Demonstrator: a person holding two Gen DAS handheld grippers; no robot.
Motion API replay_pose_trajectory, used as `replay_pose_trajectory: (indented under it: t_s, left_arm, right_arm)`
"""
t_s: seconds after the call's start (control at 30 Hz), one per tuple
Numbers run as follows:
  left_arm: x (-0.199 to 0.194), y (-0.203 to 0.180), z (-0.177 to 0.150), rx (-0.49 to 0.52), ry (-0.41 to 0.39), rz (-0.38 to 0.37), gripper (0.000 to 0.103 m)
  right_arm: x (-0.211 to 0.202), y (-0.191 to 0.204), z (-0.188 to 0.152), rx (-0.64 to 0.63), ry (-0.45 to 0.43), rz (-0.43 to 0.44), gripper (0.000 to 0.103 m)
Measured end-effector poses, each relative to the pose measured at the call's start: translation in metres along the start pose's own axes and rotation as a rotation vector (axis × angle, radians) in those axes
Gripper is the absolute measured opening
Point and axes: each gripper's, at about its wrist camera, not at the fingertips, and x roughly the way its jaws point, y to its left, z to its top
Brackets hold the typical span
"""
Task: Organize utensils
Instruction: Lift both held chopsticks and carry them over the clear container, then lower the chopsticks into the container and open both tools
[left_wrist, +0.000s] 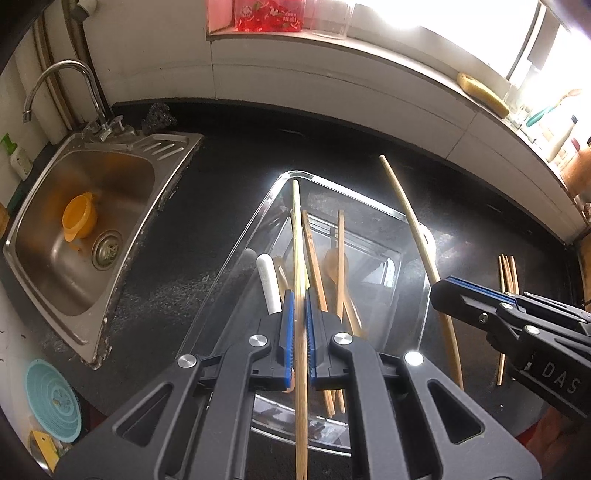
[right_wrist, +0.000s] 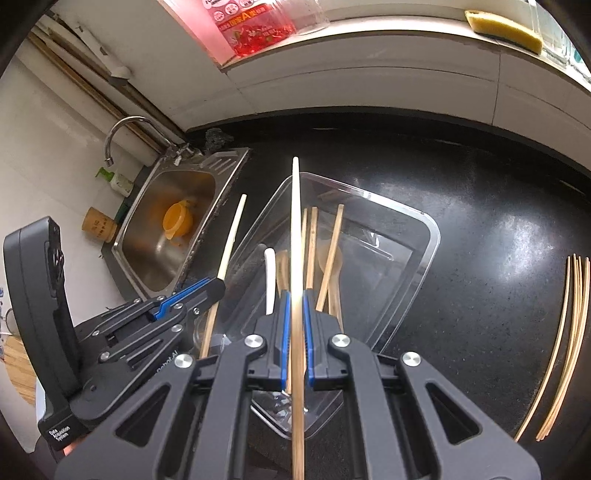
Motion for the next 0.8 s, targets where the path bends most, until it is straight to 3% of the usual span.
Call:
replay_pose_trajectory:
  t_s: [0.4, 0.73, 0.77, 0.8]
  left_arm:
    - [0.051, 0.01, 0.002, -0.007, 0.028, -0.007, 0.006]
    - [0.062, 0.009, 0.002, -0.006, 0.027, -0.002, 0.006]
    - [0.062, 0.008, 0.003, 0.004, 0.026, 0.013, 0.01]
    - [0.062, 0.009, 0.003, 0.009, 0.033, 0.024, 0.03]
  right_arm:
    - [0.055, -0.019, 0.003, 0.082, 0.053, -0.024, 0.008]
    - [0.065, -0.02, 0.007, 0.086, 0.07, -0.02, 0.008]
    - [0.064, -0.021, 0.009, 0.098, 0.073, -0.014, 0.008]
    - [0.06, -0.022, 0.011, 0.107, 0.068, -0.017, 0.009]
